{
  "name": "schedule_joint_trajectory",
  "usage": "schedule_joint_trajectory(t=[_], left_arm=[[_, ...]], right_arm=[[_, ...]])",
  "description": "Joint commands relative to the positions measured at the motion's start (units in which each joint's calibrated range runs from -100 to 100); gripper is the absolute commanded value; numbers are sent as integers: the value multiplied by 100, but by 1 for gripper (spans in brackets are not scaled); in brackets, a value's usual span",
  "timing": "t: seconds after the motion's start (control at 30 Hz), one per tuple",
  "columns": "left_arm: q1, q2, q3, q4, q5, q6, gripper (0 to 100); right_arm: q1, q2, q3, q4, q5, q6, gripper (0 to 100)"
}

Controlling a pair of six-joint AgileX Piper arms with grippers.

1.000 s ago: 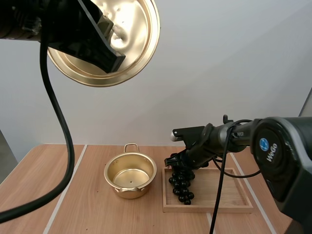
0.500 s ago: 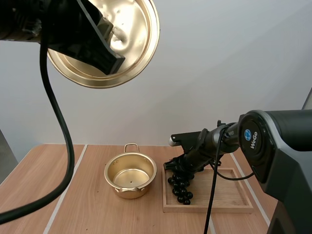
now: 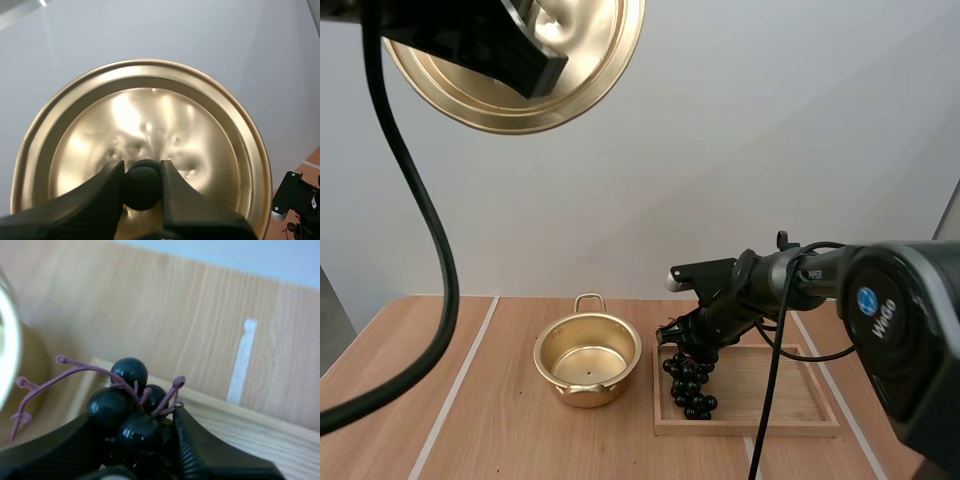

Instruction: Open the lid, put the grape in the pot, and close it

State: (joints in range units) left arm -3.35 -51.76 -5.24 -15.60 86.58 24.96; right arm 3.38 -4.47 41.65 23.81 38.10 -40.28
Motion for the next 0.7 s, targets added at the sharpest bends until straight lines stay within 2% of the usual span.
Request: schedule_joint_trajectory(t=[0.0, 0.17, 0.27, 0.53, 0.67], left_arm=[[-23, -35, -262, 7, -193, -104, 0], [-23, -35, -507, 7, -210, -236, 0], [-23, -35, -616, 7, -210, -271, 0], [-23, -35, -647, 7, -192, -305, 0], [-23, -35, -647, 7, -192, -305, 0]], right_arm=[[-4, -874, 0, 220, 85, -64, 0], [95, -1673, 0, 297, 85, -73, 0], [400, -2090, 0, 297, -66, -203, 0], [1178, -2092, 0, 297, -1016, -224, 0], [1437, -1835, 0, 206, -1674, -224, 0]])
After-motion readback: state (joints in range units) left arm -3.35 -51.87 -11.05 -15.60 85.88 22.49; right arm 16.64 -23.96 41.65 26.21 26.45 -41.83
